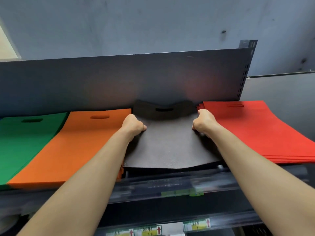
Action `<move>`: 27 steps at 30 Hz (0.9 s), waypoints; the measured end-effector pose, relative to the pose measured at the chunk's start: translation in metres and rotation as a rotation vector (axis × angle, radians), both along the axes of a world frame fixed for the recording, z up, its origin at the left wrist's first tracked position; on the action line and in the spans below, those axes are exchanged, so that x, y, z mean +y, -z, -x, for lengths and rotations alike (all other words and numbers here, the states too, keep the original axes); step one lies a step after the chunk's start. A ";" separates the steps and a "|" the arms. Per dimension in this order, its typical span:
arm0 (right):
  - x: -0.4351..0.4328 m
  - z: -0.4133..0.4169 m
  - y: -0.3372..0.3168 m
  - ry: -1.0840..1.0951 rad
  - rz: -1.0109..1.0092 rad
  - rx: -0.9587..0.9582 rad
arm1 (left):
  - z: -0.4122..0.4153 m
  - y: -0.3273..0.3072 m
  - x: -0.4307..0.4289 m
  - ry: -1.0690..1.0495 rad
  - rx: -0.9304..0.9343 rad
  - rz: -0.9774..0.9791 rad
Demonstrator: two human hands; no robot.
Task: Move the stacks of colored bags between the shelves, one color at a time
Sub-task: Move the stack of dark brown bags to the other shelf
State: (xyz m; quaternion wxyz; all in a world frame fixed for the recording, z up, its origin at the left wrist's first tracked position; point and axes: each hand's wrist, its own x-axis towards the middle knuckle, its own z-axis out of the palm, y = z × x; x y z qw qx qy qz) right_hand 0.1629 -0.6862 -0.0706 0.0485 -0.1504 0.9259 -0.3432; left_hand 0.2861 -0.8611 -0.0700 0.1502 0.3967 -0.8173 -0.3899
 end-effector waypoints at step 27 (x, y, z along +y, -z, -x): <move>-0.010 -0.020 0.004 -0.026 -0.048 0.189 | -0.010 -0.001 0.005 0.032 -0.035 0.211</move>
